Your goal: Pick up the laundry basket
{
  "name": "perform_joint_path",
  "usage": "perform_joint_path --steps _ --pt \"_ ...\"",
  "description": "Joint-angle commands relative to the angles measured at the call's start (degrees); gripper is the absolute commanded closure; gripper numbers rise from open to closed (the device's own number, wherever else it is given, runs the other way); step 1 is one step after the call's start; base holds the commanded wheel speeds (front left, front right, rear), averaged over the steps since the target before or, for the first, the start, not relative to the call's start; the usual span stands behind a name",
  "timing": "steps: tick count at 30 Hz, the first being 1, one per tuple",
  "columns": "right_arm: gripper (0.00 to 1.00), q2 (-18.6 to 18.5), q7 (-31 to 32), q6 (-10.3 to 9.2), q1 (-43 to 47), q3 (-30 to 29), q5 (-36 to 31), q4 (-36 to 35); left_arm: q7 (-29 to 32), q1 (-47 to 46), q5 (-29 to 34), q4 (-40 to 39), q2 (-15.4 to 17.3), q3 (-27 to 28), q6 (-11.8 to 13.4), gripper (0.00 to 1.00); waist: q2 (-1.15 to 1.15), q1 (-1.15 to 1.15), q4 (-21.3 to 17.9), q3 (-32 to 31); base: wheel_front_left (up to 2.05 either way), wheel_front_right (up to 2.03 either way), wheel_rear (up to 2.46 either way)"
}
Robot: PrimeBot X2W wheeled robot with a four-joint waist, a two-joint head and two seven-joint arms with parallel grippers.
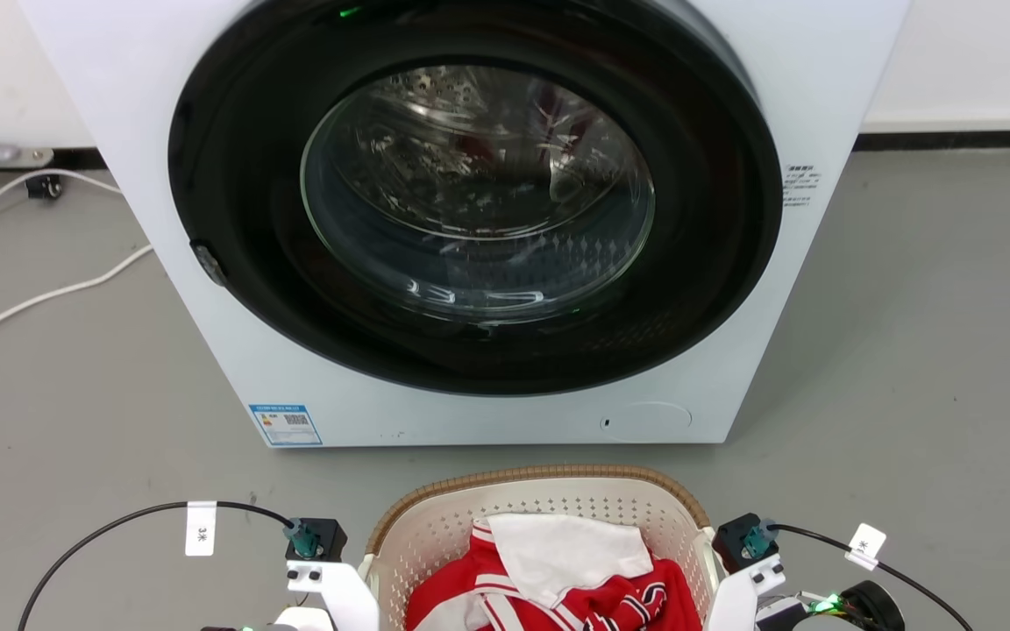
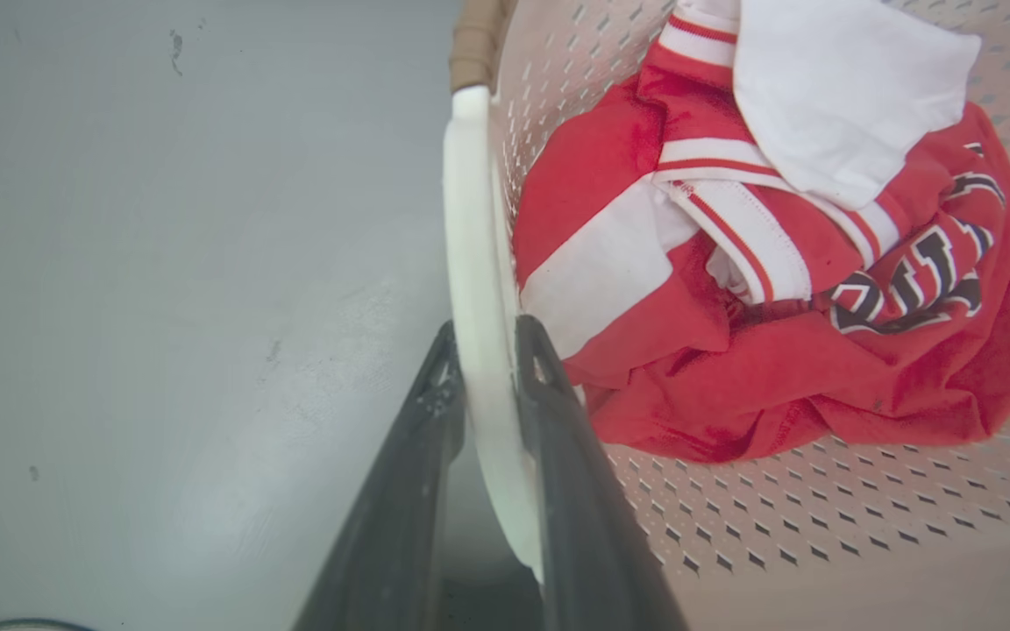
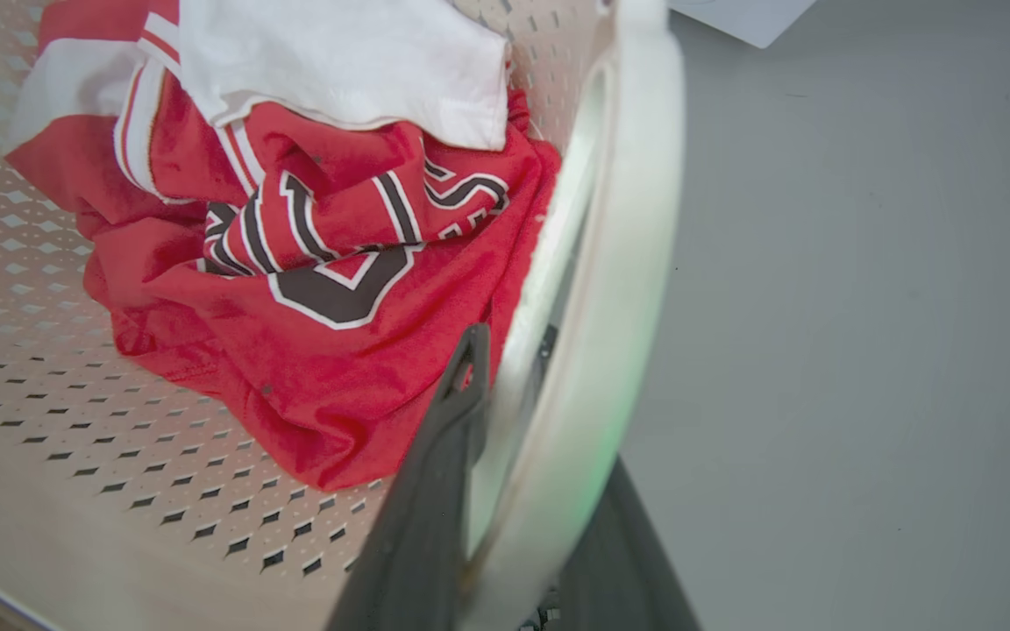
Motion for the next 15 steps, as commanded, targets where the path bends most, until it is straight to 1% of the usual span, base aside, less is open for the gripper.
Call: perform_joint_path --steps 1,9,15 --pt "1.00 0.1 0.0 0.82 0.5 1.0 0.3 -0.6 0.0 -0.3 0.2 -0.5 0.6 -0.6 -0.1 1.00 0.00 0.01 0.0 -0.7 0.00 0.00 0.00" --pt "1.00 -0.8 -0.1 0.82 1.2 4.2 4.1 0.1 1.5 -0.4 -1.6 -0.7 1.5 -3.0 -0.1 1.00 0.00 0.01 0.7 -2.6 0.00 0.00 0.00" --pt "1.00 -1.0 -0.1 0.82 1.2 6.4 6.4 0.4 2.3 -0.2 -2.7 -0.5 1.6 -4.7 -0.1 1.00 0.00 0.01 1.0 -3.5 0.00 0.00 0.00"
